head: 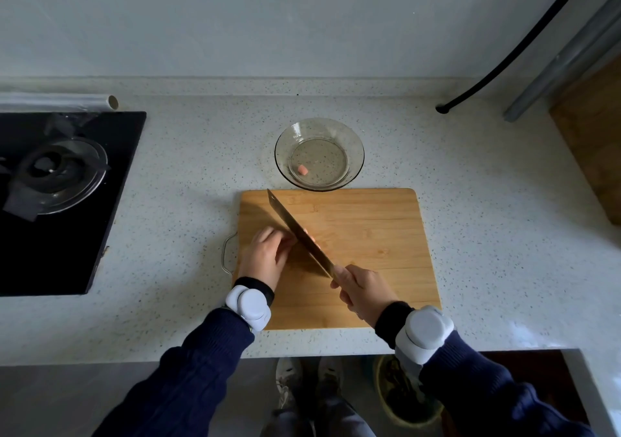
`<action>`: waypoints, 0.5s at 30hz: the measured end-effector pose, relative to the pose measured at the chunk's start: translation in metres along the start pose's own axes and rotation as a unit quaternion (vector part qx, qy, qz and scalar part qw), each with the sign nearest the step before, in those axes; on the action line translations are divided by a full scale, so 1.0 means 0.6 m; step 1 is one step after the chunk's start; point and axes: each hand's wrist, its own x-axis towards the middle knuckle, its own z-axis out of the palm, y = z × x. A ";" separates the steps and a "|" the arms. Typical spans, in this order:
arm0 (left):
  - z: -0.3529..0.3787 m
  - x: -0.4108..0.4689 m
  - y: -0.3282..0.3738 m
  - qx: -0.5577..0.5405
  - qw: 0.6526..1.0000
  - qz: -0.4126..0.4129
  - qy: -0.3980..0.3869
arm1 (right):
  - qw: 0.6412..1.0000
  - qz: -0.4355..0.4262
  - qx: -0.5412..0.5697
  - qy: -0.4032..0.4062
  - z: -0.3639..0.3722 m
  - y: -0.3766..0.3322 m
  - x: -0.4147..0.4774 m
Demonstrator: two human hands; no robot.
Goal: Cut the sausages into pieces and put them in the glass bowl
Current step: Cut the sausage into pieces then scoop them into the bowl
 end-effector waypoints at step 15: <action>0.007 -0.001 -0.005 -0.010 0.999 -0.047 -0.014 | 0.973 -0.120 -0.164 0.106 -0.054 -0.046 0.030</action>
